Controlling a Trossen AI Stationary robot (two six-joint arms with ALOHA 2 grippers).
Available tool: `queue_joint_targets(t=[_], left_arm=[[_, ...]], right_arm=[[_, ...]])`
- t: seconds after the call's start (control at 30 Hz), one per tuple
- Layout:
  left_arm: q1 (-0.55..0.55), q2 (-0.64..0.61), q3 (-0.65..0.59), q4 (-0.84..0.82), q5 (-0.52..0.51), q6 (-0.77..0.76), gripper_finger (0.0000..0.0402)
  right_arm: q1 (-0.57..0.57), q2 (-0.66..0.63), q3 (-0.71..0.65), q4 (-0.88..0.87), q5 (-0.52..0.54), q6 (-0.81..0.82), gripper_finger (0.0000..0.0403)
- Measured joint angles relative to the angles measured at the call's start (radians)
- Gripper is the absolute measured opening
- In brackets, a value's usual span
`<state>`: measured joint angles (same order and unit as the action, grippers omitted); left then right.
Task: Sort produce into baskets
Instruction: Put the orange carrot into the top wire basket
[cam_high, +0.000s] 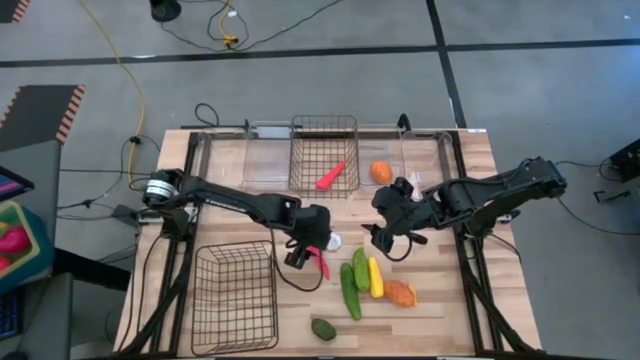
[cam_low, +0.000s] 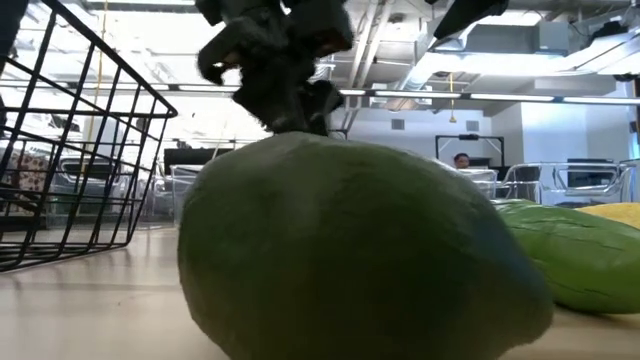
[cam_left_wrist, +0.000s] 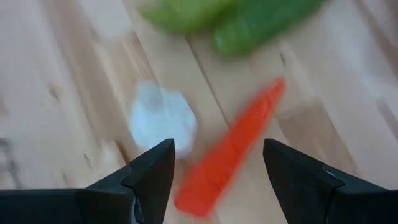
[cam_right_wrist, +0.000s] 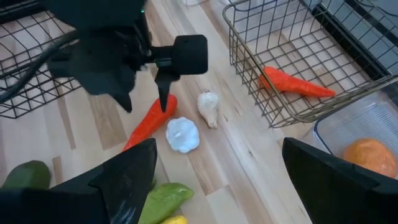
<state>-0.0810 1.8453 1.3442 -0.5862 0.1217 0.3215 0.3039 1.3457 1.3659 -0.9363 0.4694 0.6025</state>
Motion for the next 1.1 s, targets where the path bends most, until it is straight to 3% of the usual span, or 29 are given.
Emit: queue_joint_targets(t=[0.07, 0.4, 0.63, 0.77, 1.0, 1.1], left_arm=[[0.001, 0.039, 0.033, 0.016, 0.005, 0.022, 0.0233], [-0.007, 0.244, 0.203, -0.243, -0.010, 0.075, 0.0233], [-0.010, 0.301, 0.227, -0.242, -0.078, 0.106, 0.0230], [-0.010, 0.301, 0.227, -0.243, -0.096, 0.106, 0.0197], [-0.009, 0.299, 0.272, -0.281, -0.108, 0.081, 0.0093], [-0.009, 0.298, 0.311, -0.330, -0.109, 0.080, 0.0087]], right_arm=[[0.000, 0.000, 0.000, 0.002, 0.000, 0.000, 0.0374], [0.001, 0.000, 0.000, 0.003, -0.001, 0.000, 0.0374], [0.001, 0.000, 0.000, 0.003, -0.001, 0.000, 0.0374], [0.001, 0.000, 0.000, 0.001, -0.001, 0.000, 0.0374], [0.001, 0.000, 0.000, 0.002, -0.001, 0.000, 0.0374], [0.001, 0.000, 0.000, 0.002, -0.001, 0.000, 0.0374]])
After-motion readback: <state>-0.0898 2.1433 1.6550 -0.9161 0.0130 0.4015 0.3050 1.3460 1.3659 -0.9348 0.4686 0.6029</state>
